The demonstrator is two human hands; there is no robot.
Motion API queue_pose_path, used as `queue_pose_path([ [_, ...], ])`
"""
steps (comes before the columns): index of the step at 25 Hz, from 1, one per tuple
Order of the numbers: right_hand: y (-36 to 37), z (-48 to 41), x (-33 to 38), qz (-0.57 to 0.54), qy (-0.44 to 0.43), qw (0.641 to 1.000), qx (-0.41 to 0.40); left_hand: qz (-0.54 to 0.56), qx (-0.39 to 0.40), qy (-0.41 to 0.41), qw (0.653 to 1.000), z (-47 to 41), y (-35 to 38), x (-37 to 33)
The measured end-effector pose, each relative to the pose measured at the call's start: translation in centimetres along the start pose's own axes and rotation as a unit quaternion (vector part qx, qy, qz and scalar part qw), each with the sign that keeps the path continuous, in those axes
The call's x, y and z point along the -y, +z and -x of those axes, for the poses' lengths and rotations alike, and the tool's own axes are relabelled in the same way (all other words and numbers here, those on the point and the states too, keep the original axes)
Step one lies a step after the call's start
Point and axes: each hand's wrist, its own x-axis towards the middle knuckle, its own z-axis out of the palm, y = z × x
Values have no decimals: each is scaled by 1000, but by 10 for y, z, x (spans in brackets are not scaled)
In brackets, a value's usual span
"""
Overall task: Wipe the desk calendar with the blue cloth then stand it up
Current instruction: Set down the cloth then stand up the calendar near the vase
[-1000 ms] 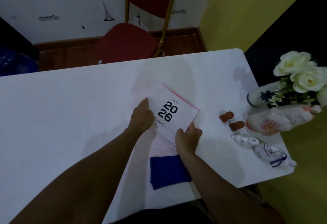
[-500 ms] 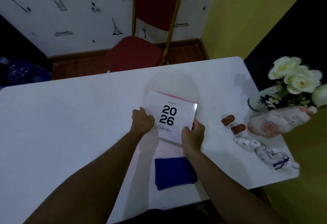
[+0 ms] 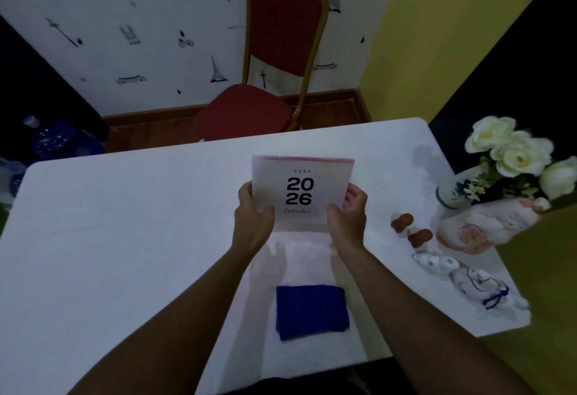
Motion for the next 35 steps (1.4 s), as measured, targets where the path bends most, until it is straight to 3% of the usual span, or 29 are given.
queue_pose_path([
  [10, -12, 5, -52, 45, -17, 998, 29, -11, 36, -11, 999, 17, 2, 46],
  [18, -35, -13, -76, 170, -21, 979, 110, -36, 80, -5, 996, 11, -2, 64],
  [22, -55, -34, -74, 270, -73, 939, 200, -134, 128, 13, 982, -1, -15, 73],
  [25, -59, -51, -77, 333, -129, 893, 274, -260, 171, 38, 950, -8, -17, 77],
  [30, -66, -64, -86, 427, -178, 826, 321, -388, 196, 72, 897, -10, -15, 80],
  [35, -74, -72, -87, 453, -243, 789, 336, -423, 189, 106, 880, -10, -26, 87],
])
